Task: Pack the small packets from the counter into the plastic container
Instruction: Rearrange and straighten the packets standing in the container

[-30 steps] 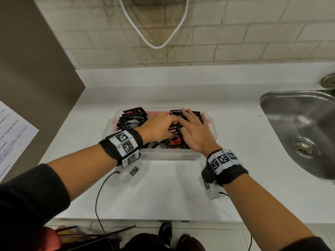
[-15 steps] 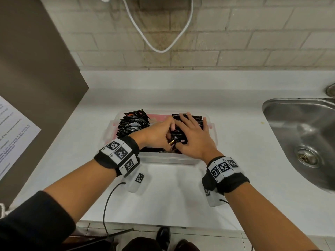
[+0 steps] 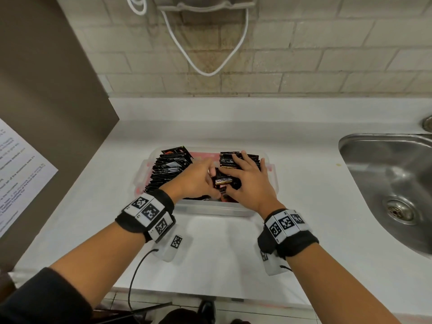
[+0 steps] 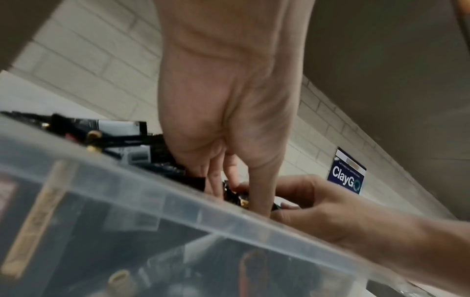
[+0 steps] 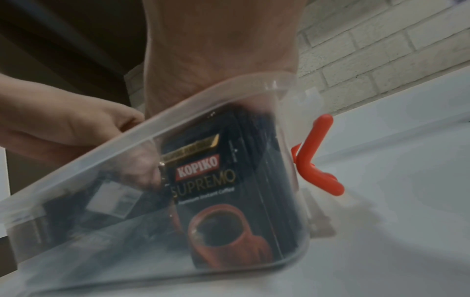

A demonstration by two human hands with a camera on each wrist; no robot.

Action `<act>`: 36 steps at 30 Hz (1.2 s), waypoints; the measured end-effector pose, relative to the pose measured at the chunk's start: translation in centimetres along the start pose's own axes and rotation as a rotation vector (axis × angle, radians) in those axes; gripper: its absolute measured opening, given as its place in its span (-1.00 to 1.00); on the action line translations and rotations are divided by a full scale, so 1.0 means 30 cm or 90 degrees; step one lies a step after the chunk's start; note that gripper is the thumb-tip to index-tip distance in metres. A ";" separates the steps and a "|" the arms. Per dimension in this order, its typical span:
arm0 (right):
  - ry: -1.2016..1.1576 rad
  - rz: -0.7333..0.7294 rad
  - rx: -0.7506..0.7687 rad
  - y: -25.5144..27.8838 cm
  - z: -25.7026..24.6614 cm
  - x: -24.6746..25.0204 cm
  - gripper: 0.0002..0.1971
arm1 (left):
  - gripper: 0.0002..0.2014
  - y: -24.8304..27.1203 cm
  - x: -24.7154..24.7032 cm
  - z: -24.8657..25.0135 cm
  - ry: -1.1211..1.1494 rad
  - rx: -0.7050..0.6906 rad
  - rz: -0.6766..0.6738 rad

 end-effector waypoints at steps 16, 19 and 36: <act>0.119 -0.084 -0.008 0.000 -0.020 -0.017 -0.22 | -0.35 -0.044 -0.112 0.043 0.577 0.158 0.087; 0.142 -0.116 -0.008 -0.002 -0.029 -0.020 -0.16 | -0.26 -0.068 -0.147 0.052 0.712 0.201 0.112; 0.238 -0.126 -0.005 -0.075 0.023 -0.006 -0.11 | -0.20 -0.107 -0.161 0.045 0.765 0.122 0.098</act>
Point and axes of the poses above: each hand's wrist, its own y-axis away from the middle knuckle, its own x-axis out of the back of the hand, z = x × y, the point moved 6 cm from there along -y, towards the middle knuckle, and after that the axes turned 3 degrees about -z, right-handed, at the moved point
